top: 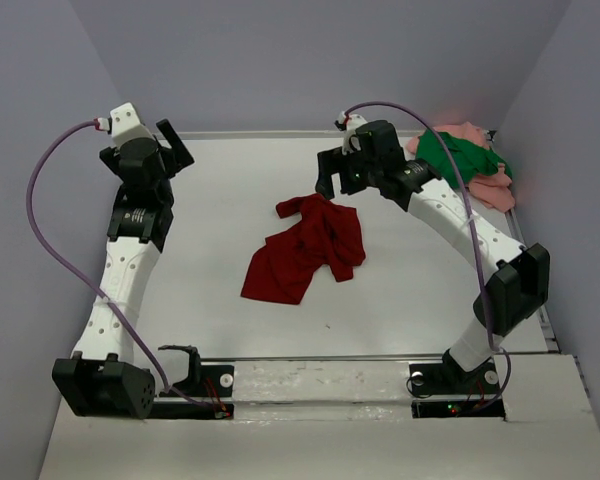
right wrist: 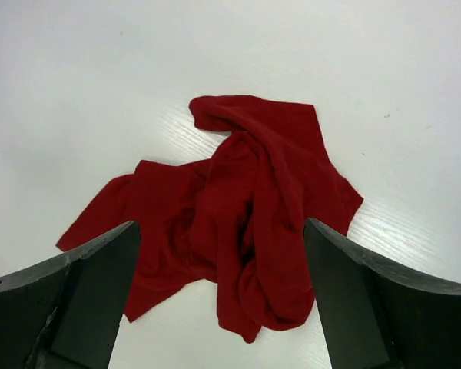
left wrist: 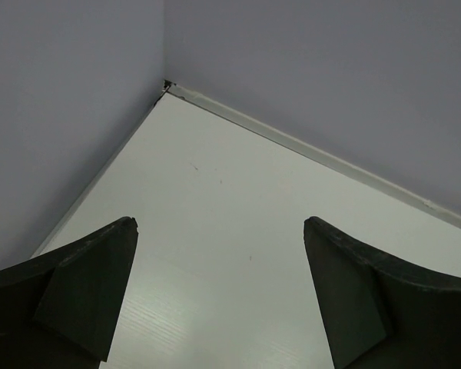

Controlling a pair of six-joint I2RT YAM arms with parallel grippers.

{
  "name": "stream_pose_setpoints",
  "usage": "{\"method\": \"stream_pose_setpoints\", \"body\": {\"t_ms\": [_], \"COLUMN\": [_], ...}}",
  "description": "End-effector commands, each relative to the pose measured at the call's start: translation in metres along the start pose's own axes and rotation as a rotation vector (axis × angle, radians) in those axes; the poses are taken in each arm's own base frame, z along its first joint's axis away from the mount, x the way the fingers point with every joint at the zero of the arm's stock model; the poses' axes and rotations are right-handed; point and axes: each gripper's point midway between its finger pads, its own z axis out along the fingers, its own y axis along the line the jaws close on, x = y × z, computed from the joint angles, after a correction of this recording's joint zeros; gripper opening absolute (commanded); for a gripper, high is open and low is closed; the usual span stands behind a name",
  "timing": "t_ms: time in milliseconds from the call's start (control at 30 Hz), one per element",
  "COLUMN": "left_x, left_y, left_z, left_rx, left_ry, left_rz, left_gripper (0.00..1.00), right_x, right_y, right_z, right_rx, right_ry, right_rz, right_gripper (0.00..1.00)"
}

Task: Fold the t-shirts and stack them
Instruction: Move the tshirt to the center of the board

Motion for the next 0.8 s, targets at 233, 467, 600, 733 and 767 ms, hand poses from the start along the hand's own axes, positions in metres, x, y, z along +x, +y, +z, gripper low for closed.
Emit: {"method": "stream_pose_setpoints", "body": {"t_ms": [233,467,600,733,767], "left_x": [0.054,0.145,0.177,0.188,0.189], "left_y": [-0.047,-0.071,-0.091,-0.088,-0.084], "left_z": [-0.024,-0.051,-0.069,-0.073,-0.074], "left_rx": [0.336,0.447,0.502,0.47,0.455], "left_ry": [0.182,0.454,0.552,0.576,0.582], "left_rz": [-0.011,-0.127,-0.139,-0.14,-0.137], "left_gripper": [0.97,0.82,0.77,0.77,0.77], "right_x": [-0.004,-0.016,-0.019,-0.002,0.003], "right_y": [-0.035,-0.007,0.01,0.019,0.025], "right_z": [-0.009,0.061,0.107,0.154,0.16], "right_rx": [0.171,-0.01,-0.047,-0.098,-0.116], "right_ry": [0.006,0.015,0.011,0.046,0.055], "right_rz": [-0.181,-0.272,-0.432,-0.529,-0.542], "right_gripper": [0.79,0.79,0.79,0.8,0.8]}}
